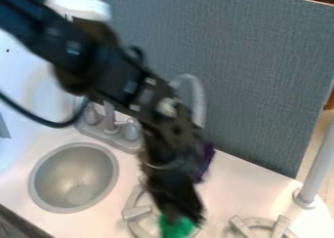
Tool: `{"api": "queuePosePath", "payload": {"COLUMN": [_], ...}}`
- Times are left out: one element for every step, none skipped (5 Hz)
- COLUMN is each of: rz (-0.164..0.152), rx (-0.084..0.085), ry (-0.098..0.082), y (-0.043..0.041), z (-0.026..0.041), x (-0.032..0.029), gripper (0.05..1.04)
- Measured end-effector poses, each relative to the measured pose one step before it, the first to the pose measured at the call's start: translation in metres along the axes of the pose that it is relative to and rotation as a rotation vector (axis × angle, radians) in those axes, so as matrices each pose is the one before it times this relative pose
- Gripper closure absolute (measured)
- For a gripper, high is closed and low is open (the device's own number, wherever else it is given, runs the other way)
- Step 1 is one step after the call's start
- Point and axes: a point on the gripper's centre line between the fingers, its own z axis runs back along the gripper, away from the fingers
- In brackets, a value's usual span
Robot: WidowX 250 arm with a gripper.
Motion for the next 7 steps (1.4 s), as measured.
{"api": "queuePosePath", "payload": {"rz": [0.1084, 0.1235, 0.0913, 0.0953, 0.0443, -0.0019, -0.0138], "rx": [0.0283, 0.0103, 0.0437, 0.0074, 0.0259, 0.0281, -0.0001], "ry": [0.0407, 0.0104, 0.0115, -0.0121, -0.0052, 0.0402, 0.0183], "y": [0.02984, 0.03912, 0.0246, 0.01676, 0.00394, 0.00074, 0.00037], "z": [-0.00077, -0.01518, -0.02789, -0.02264, -0.01654, -0.02151, -0.00016], "x": [-0.01904, -0.00676, -0.00003, 0.00542, 0.00257, 0.00238, 0.00299], "gripper": [0.751, 0.751, 0.751, 0.751, 0.751, 0.751, 0.751]}}
